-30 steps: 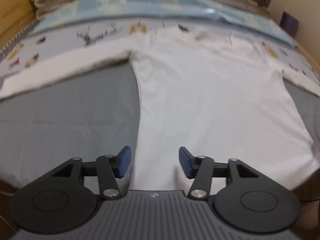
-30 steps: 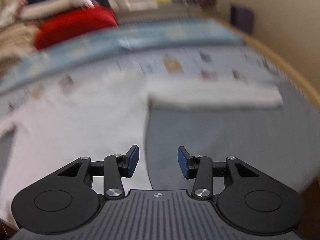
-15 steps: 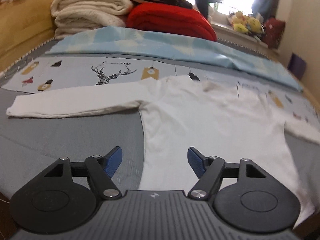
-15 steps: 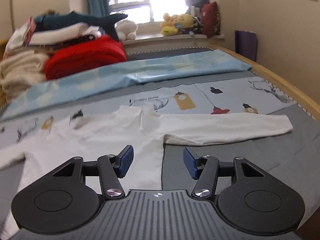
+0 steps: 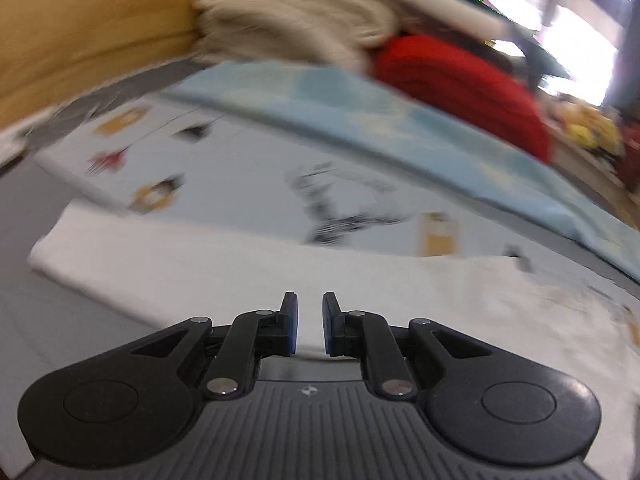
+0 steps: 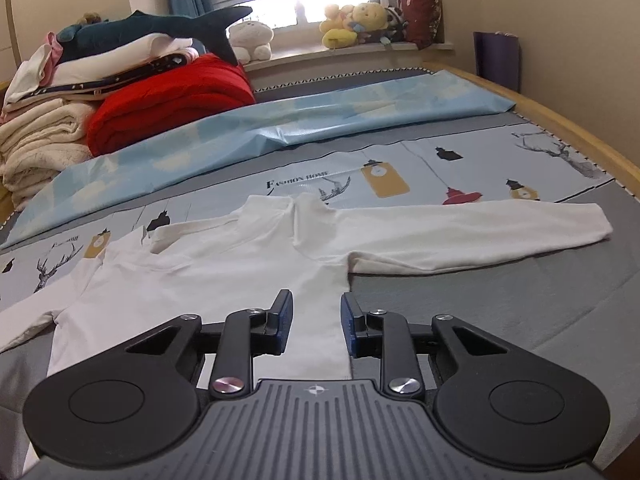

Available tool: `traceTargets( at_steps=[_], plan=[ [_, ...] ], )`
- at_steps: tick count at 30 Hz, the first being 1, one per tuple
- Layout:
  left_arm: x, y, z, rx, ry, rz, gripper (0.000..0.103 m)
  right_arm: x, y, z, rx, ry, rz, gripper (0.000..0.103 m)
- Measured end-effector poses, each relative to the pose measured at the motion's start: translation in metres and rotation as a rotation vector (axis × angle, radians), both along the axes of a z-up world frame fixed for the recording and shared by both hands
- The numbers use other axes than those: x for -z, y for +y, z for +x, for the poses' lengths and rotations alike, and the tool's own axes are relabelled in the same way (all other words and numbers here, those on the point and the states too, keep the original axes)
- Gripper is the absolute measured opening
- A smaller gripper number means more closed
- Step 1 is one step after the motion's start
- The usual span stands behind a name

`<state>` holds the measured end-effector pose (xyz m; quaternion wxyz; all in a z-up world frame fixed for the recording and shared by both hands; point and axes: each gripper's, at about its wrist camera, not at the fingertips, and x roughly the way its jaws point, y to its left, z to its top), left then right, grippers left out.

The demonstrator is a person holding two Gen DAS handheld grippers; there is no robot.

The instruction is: Fold small clothes

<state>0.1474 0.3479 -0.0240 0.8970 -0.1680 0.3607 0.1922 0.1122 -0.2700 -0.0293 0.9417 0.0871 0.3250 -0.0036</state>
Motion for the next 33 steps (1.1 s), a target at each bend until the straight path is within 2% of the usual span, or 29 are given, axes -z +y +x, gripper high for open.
traceTargets(
  at_steps=[1,2,4,5,6,9,14,16,19,22,23,24,25,27,29,31,33],
  plan=[
    [0.010,0.018,0.001,-0.049,0.048,-0.027,0.014,0.001,0.003,0.003,-0.004,0.005,-0.002,0.027],
    [0.016,0.032,0.000,-0.088,0.058,-0.045,0.017,0.003,0.006,0.006,-0.008,0.010,-0.004,0.027],
    [0.023,0.059,-0.005,-0.149,0.047,-0.047,0.033,0.005,0.012,0.013,-0.021,0.019,-0.012,0.028],
    [0.026,0.072,-0.008,-0.190,0.049,-0.050,0.045,0.007,0.016,0.016,-0.028,0.023,-0.018,0.028],
    [0.030,0.087,-0.013,-0.230,0.043,-0.077,0.051,0.008,0.020,0.020,-0.034,0.027,-0.022,0.028],
    [0.040,0.129,-0.029,-0.334,-0.007,-0.187,0.058,0.015,0.031,0.031,-0.047,0.051,-0.030,0.028],
    [0.059,0.177,-0.047,-0.466,-0.040,-0.357,0.059,0.024,0.054,0.044,-0.084,0.083,-0.065,0.028],
    [0.064,0.185,-0.048,-0.488,-0.054,-0.397,0.058,0.027,0.063,0.046,-0.111,0.087,-0.102,0.028],
    [0.069,0.196,-0.046,-0.523,-0.069,-0.411,0.056,0.033,0.075,0.048,-0.163,0.105,-0.157,0.028],
    [0.072,0.203,-0.044,-0.566,-0.077,-0.424,0.044,0.039,0.083,0.048,-0.213,0.141,-0.197,0.028],
    [0.074,0.205,-0.041,-0.579,-0.079,-0.428,0.034,0.042,0.085,0.047,-0.227,0.155,-0.207,0.028],
    [0.075,0.206,-0.038,-0.588,-0.079,-0.431,0.015,0.043,0.086,0.047,-0.237,0.166,-0.218,0.028],
    [0.076,0.206,-0.037,-0.596,-0.071,-0.426,0.006,0.045,0.087,0.046,-0.246,0.173,-0.229,0.028],
    [0.072,0.202,-0.032,-0.606,-0.048,-0.374,0.004,0.047,0.087,0.046,-0.257,0.182,-0.245,0.028],
    [0.058,0.188,-0.023,-0.579,-0.049,-0.290,0.004,0.047,0.084,0.044,-0.260,0.184,-0.250,0.028],
    [0.039,0.169,-0.010,-0.508,-0.086,-0.225,0.004,0.047,0.081,0.043,-0.259,0.185,-0.250,0.028],
    [0.017,0.138,0.006,-0.385,-0.141,-0.180,0.003,0.046,0.077,0.042,-0.255,0.183,-0.247,0.028]
  ],
)
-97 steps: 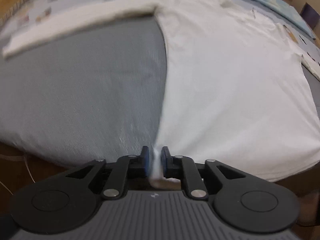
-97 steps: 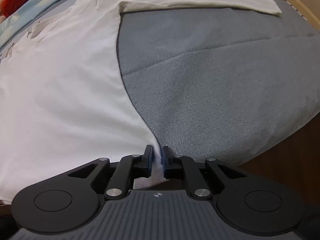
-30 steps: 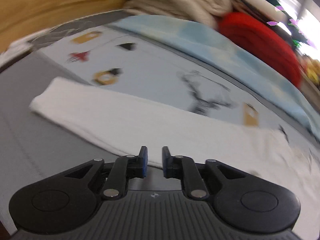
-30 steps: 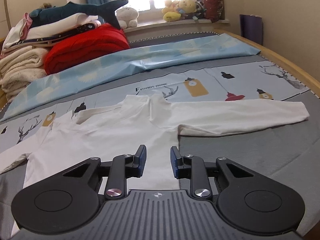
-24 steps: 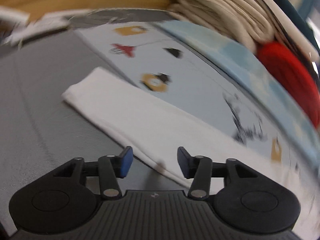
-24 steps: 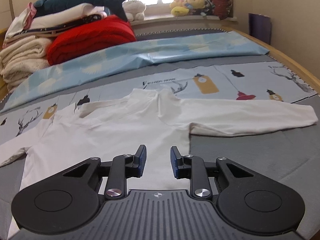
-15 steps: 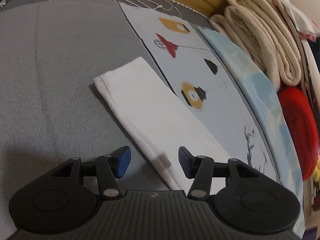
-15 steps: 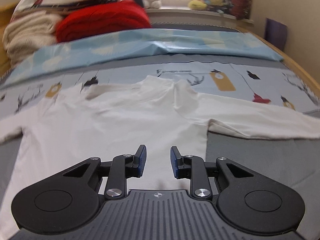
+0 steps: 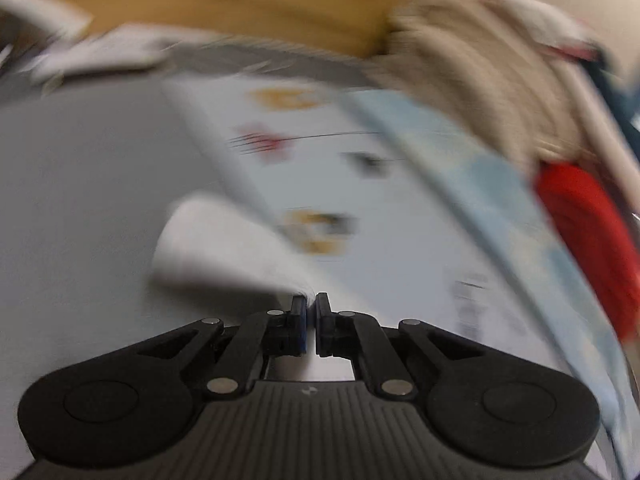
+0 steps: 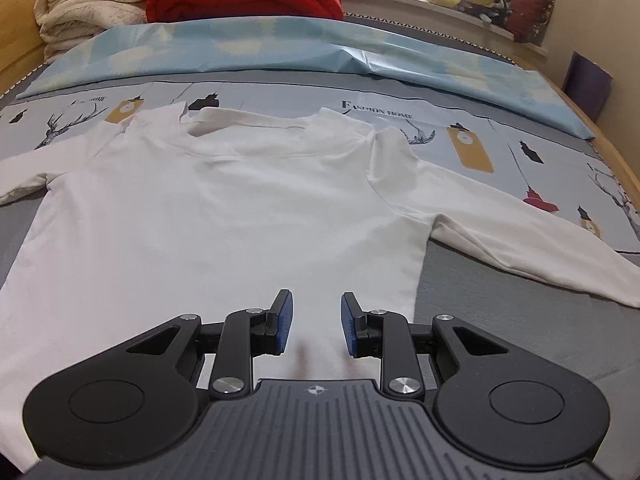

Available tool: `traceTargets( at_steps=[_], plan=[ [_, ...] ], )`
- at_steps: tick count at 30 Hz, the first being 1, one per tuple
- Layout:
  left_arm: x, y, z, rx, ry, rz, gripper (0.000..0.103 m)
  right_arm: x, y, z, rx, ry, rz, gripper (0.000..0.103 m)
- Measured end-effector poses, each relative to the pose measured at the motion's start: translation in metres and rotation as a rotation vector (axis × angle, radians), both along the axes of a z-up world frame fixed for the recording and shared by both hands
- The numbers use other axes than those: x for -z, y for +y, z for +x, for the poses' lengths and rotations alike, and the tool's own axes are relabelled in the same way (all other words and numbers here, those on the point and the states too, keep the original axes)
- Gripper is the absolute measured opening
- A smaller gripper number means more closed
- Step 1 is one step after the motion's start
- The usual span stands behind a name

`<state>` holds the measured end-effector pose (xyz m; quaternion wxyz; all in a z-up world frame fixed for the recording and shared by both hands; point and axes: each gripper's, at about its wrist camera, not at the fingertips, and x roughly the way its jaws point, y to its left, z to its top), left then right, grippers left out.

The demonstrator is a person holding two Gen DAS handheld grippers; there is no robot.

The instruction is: Fold small clothes

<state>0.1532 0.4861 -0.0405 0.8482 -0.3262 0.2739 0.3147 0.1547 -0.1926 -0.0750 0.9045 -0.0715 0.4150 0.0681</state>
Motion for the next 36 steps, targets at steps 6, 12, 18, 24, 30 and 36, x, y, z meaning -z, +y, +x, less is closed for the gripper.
traceTargets(
  at_steps=[6,12,18,24,30,36],
  plan=[
    [-0.052,-0.146,0.051,0.449,-0.175,0.081,0.003,-0.003,-0.009,-0.006,0.004,-0.006,0.009,0.028],
    [-0.059,-0.319,0.081,0.859,-0.234,-0.015,0.004,-0.011,-0.012,-0.017,0.011,-0.012,0.020,0.028],
    [-0.039,-0.399,0.080,1.090,-0.041,-0.078,0.020,-0.024,-0.019,-0.027,0.030,-0.027,0.048,0.028],
    [-0.061,-0.341,0.063,0.865,0.082,0.068,0.020,-0.033,-0.027,-0.028,0.044,-0.058,0.086,0.028],
    [-0.038,-0.298,0.043,0.694,0.174,0.196,0.020,-0.032,-0.023,-0.020,0.064,-0.097,0.163,0.028],
    [-0.025,-0.266,0.053,0.626,0.285,0.233,0.022,-0.026,0.020,0.008,-0.045,-0.110,0.205,0.029]
  ],
)
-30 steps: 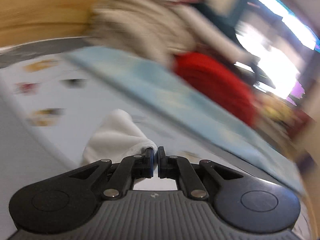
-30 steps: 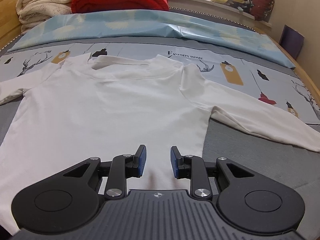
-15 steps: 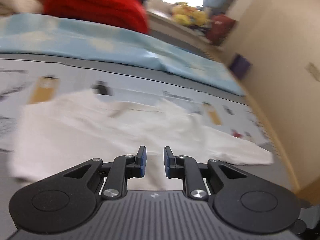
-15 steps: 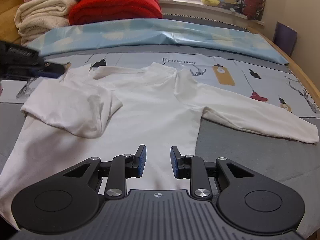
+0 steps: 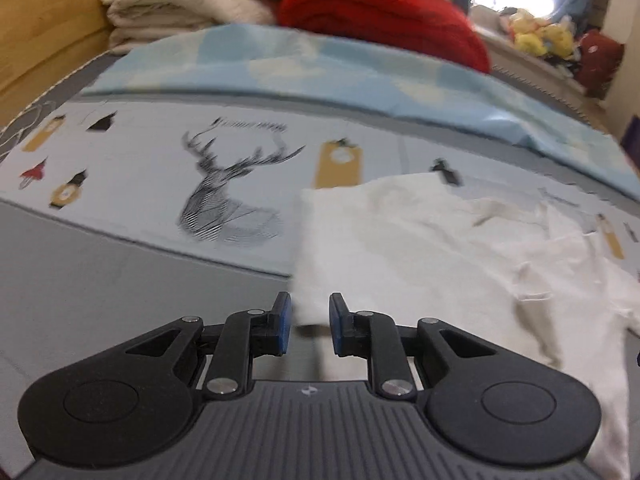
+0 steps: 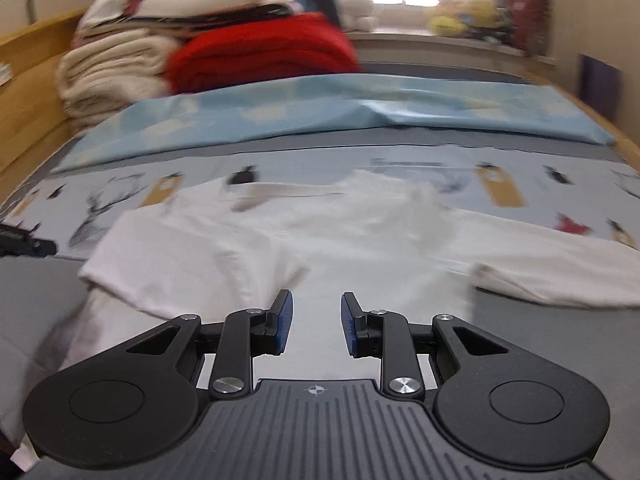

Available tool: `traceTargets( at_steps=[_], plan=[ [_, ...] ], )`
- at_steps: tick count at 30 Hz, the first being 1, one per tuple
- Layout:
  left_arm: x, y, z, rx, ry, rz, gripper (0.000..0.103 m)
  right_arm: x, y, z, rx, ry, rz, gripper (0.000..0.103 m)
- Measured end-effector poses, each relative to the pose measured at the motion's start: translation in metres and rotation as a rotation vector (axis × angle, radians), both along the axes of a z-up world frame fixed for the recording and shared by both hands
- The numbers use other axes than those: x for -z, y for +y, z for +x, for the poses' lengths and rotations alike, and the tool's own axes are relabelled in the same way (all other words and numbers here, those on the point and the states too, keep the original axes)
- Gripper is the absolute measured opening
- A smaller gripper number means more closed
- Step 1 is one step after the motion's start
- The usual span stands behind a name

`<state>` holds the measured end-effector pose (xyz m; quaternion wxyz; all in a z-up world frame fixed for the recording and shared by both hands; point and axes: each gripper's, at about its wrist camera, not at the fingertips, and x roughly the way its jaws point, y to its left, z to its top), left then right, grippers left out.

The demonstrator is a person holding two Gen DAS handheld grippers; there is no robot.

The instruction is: Fold small clothes

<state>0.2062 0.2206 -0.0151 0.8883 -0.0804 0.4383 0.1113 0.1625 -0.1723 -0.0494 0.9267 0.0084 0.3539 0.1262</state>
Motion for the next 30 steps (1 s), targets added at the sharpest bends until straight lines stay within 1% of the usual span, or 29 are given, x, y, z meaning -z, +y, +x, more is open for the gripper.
traceTargets(
  at_steps=[2,4,5,8,12,15,17,18,19,20,21,22,24,26,27,28,29,30],
  plan=[
    [0.007,0.012,0.003,-0.039,0.037,-0.026,0.022,0.009,0.020,0.012,-0.055,0.004,-0.018,0.035],
    [0.009,0.025,0.002,-0.075,0.053,-0.056,0.022,0.022,0.040,0.025,-0.099,0.010,-0.047,0.042],
    [0.010,0.030,0.003,-0.086,0.060,-0.062,0.022,0.028,0.047,0.031,-0.112,0.015,-0.065,0.043],
    [0.007,0.039,-0.003,-0.094,0.078,-0.038,0.022,0.044,0.067,0.046,-0.128,0.022,-0.131,0.043],
    [0.007,0.043,0.000,-0.102,0.092,-0.042,0.022,0.052,0.081,0.060,-0.153,-0.001,-0.160,0.043],
    [0.008,0.042,0.004,-0.108,0.093,-0.044,0.022,0.060,0.092,0.070,-0.181,0.009,-0.168,0.043],
    [0.007,0.041,0.007,-0.109,0.092,-0.043,0.022,0.068,0.102,0.078,-0.203,0.036,-0.213,0.042],
    [0.008,0.039,0.009,-0.108,0.093,-0.044,0.022,0.073,0.107,0.081,-0.210,0.051,-0.244,0.040],
    [0.008,0.038,0.010,-0.107,0.094,-0.047,0.022,0.077,0.111,0.084,-0.211,0.059,-0.267,0.023],
    [0.008,0.037,0.012,-0.106,0.093,-0.050,0.022,0.079,0.112,0.088,-0.205,0.057,-0.281,0.009],
    [0.008,0.036,0.013,-0.105,0.092,-0.054,0.022,0.076,0.110,0.091,-0.181,0.047,-0.271,0.003],
    [0.008,0.035,0.015,-0.102,0.091,-0.058,0.022,0.069,0.103,0.095,-0.138,0.025,-0.235,0.003],
    [0.008,0.032,0.019,-0.099,0.086,-0.071,0.022,0.041,0.079,0.099,-0.015,-0.059,-0.091,0.003],
    [0.008,0.028,0.023,-0.093,0.073,-0.082,0.022,0.011,0.044,0.096,0.109,-0.166,0.079,0.003],
    [0.008,0.027,0.024,-0.091,0.068,-0.084,0.022,0.001,0.023,0.093,0.165,-0.219,0.162,0.003],
    [0.009,0.025,0.027,-0.088,0.067,-0.087,0.022,-0.003,0.005,0.090,0.217,-0.253,0.207,0.003],
    [0.010,0.023,0.029,-0.087,0.065,-0.094,0.022,-0.002,-0.012,0.090,0.292,-0.260,0.218,0.003],
    [0.011,0.021,0.031,-0.085,0.065,-0.101,0.022,0.004,-0.028,0.093,0.368,-0.229,0.213,0.003]
  ],
)
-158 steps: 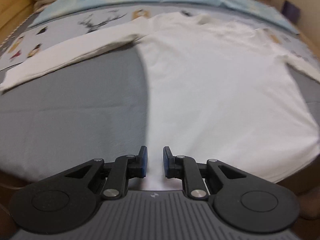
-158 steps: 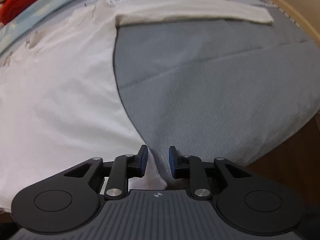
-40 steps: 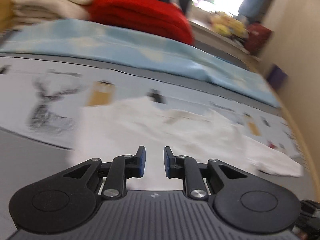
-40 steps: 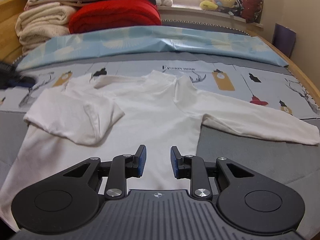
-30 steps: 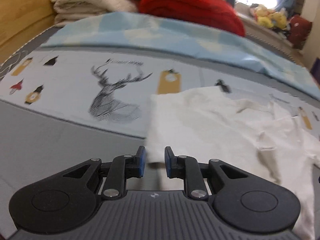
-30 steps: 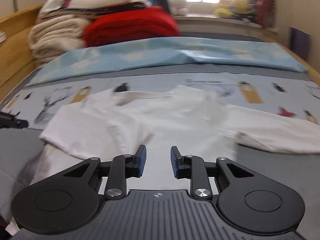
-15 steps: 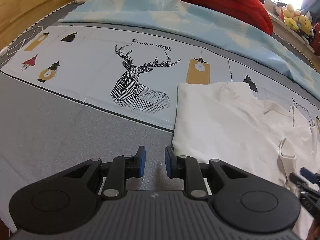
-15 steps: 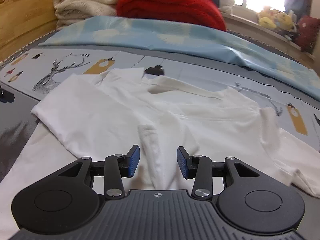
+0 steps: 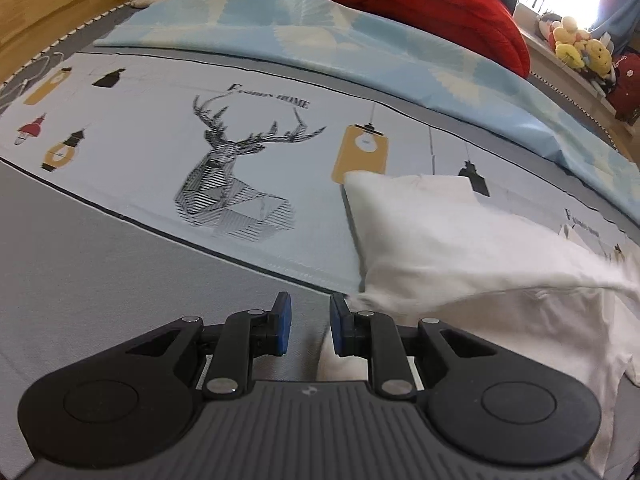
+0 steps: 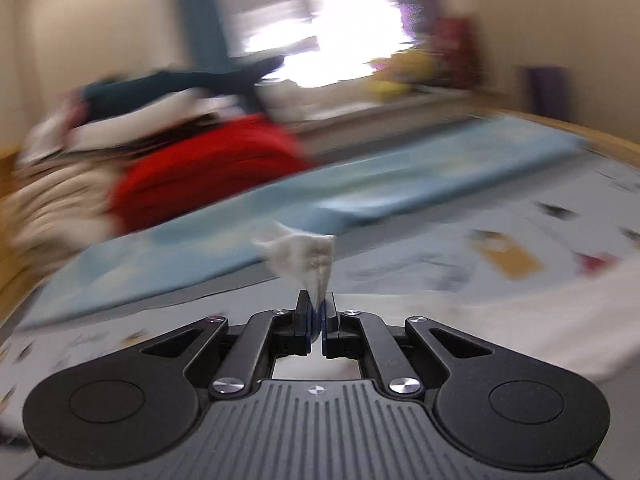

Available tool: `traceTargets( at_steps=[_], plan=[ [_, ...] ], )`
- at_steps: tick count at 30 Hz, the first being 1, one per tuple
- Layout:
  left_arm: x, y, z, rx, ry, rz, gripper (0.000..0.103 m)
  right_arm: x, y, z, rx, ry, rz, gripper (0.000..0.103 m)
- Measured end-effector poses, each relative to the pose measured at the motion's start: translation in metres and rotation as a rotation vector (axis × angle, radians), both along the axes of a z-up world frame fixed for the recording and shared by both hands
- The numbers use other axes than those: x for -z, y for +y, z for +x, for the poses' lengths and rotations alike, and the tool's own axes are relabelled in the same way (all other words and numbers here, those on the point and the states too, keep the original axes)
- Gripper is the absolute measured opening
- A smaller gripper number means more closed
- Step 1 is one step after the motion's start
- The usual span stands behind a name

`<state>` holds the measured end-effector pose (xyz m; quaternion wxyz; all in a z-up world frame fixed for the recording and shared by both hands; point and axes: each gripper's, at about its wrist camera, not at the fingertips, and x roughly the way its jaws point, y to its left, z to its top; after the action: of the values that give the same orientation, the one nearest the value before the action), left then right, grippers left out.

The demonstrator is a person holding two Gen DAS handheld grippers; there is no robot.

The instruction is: Fold small clothes

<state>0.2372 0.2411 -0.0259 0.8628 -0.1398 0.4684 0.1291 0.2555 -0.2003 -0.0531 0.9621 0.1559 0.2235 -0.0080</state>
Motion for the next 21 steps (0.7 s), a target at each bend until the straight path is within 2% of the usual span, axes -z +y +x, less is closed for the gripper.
traceTargets(
  at_steps=[2,4,7,12,15,17,19,21],
  plan=[
    [0.004,-0.006,0.005,0.010,0.004,-0.011,0.022,0.022,-0.030,0.010,0.081,0.139,0.058,0.003],
    [0.009,-0.012,0.010,0.021,0.018,-0.021,0.022,0.048,-0.055,0.020,0.107,0.286,0.125,0.004],
    [0.012,-0.023,0.015,0.051,0.010,-0.034,0.023,0.064,-0.075,0.023,0.119,0.364,0.200,0.009],
    [0.022,-0.038,0.023,0.092,0.017,-0.054,0.028,0.066,-0.088,0.024,0.163,0.362,0.247,0.015],
    [0.029,-0.044,0.031,0.111,0.021,-0.060,0.033,0.065,-0.093,0.025,0.183,0.361,0.269,0.015],
    [0.034,-0.046,0.036,0.119,0.027,-0.066,0.034,0.064,-0.096,0.027,0.180,0.351,0.277,0.009],
    [0.041,-0.048,0.042,0.125,0.038,-0.065,0.036,0.057,-0.095,0.026,0.148,0.304,0.277,0.004],
    [0.050,-0.048,0.047,0.127,0.064,-0.050,0.038,0.038,-0.092,0.019,0.095,0.172,0.297,0.004]
  ],
)
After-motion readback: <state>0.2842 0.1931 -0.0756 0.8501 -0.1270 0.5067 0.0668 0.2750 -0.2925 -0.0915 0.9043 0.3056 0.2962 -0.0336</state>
